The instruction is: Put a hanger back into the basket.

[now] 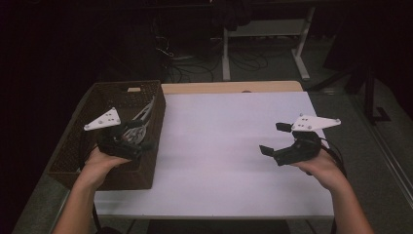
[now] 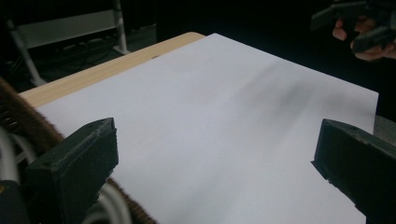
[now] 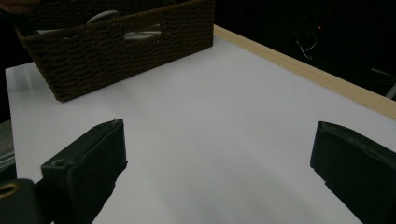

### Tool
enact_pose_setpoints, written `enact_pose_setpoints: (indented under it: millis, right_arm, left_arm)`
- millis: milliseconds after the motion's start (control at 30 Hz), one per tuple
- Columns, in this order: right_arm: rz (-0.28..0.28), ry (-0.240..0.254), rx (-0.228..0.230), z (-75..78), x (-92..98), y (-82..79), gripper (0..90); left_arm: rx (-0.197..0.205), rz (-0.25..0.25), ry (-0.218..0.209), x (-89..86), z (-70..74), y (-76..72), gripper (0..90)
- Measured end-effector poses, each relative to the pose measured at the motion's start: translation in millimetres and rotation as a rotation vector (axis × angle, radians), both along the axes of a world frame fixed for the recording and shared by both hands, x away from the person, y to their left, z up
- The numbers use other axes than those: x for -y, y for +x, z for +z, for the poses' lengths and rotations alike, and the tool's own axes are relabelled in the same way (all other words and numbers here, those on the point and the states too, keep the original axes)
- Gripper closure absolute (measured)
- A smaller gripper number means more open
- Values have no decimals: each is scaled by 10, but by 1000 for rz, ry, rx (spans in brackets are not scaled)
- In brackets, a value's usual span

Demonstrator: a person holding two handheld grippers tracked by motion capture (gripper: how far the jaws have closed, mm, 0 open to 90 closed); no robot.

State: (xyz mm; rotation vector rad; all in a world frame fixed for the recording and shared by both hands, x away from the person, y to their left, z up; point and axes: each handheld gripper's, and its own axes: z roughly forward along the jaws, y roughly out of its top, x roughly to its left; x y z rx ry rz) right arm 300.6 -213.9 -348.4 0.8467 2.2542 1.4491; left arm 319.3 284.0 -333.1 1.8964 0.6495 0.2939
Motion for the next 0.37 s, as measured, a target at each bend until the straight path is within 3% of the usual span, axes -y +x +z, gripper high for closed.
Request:
enact_pose_setpoints:
  millis: [367]
  right_arm:
    - [-4, 4, 16, 26, 46, -27, 31]
  left_arm:
    - [-2, -27, 9, 56, -64, -17, 0]
